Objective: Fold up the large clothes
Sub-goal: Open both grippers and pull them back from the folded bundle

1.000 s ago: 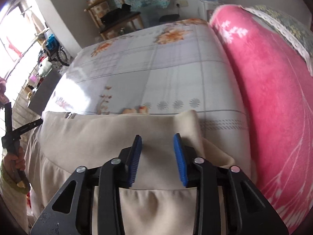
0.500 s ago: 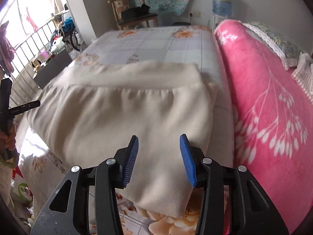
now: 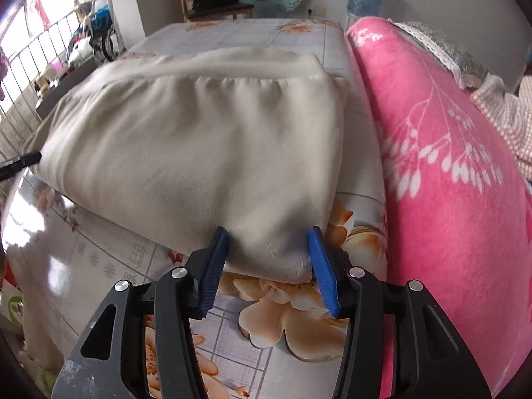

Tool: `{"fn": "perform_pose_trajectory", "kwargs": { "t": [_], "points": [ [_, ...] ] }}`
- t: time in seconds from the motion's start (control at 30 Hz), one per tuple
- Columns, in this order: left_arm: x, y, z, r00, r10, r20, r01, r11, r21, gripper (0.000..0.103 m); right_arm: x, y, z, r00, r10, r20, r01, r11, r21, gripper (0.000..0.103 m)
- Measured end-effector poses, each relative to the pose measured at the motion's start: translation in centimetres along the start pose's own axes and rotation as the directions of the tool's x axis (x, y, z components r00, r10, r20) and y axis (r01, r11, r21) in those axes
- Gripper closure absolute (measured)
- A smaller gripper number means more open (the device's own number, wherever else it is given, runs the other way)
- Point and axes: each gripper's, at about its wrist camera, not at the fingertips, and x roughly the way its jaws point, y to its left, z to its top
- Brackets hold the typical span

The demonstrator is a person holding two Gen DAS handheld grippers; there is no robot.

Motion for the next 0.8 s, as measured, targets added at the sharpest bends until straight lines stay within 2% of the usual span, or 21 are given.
{"fn": "perform_pose_trajectory", "kwargs": {
  "t": [0.07,0.13,0.23,0.33,0.43,0.5,0.57,0.63,0.7,0.77,0.8],
  "points": [
    [-0.5,0.1,0.2,1.000,0.001,0.000,-0.001,1.000,-0.027,0.060,-1.1,-0.3,0.3,1.000,-0.016,-0.001,0.016,0.999,0.051,0.057],
    [-1.5,-0.5,0.4,1.000,-0.001,0.030,0.002,1.000,-0.015,0.060,-2.7,0.5,0.4,0.999,-0.033,0.036,0.031,0.998,0.055,0.057],
    [-1.8,-2.1,1.1,0.997,-0.015,0.070,0.012,0.999,0.034,0.058,-3.8,3.1,1.2,0.996,0.021,0.092,-0.023,0.999,0.024,0.056],
    [-0.8,-4.3,1.5,0.998,-0.022,0.065,0.018,0.998,0.060,0.054,-3.2,6.6,2.2,0.989,0.066,0.129,-0.063,0.998,-0.032,0.052],
    [1.8,-6.2,1.3,0.999,0.048,0.024,-0.050,0.993,0.103,0.049,-0.4,9.0,2.7,0.991,0.083,0.100,-0.078,0.996,-0.051,0.048],
    [2.5,-6.8,0.9,0.994,0.095,0.052,-0.101,0.985,0.138,0.049,2.0,10.0,2.5,0.998,0.025,0.064,-0.020,0.996,-0.085,0.045],
    [2.3,-7.2,0.8,0.993,0.111,0.051,-0.117,0.982,0.150,0.048,1.8,10.5,2.5,0.997,-0.010,0.079,0.019,0.994,-0.109,0.044],
    [1.5,-7.1,0.7,0.995,0.087,0.058,-0.094,0.986,0.140,0.048,0.8,10.7,2.7,0.997,-0.016,0.077,0.022,0.996,-0.086,0.044],
    [0.5,-7.4,0.5,0.995,0.044,0.090,-0.057,0.988,0.144,0.045,-0.7,11.7,2.6,0.993,0.015,0.120,-0.001,0.993,-0.117,0.043],
    [0.6,-8.0,0.1,0.994,0.047,0.103,-0.063,0.985,0.159,0.035,-1.2,13.1,2.3,0.988,0.046,0.144,-0.023,0.987,-0.156,0.041],
    [1.2,-8.2,-0.1,0.994,0.064,0.086,-0.078,0.983,0.167,0.034,-0.7,13.7,2.2,0.989,0.062,0.134,-0.038,0.984,-0.174,0.039]
  ]
}}
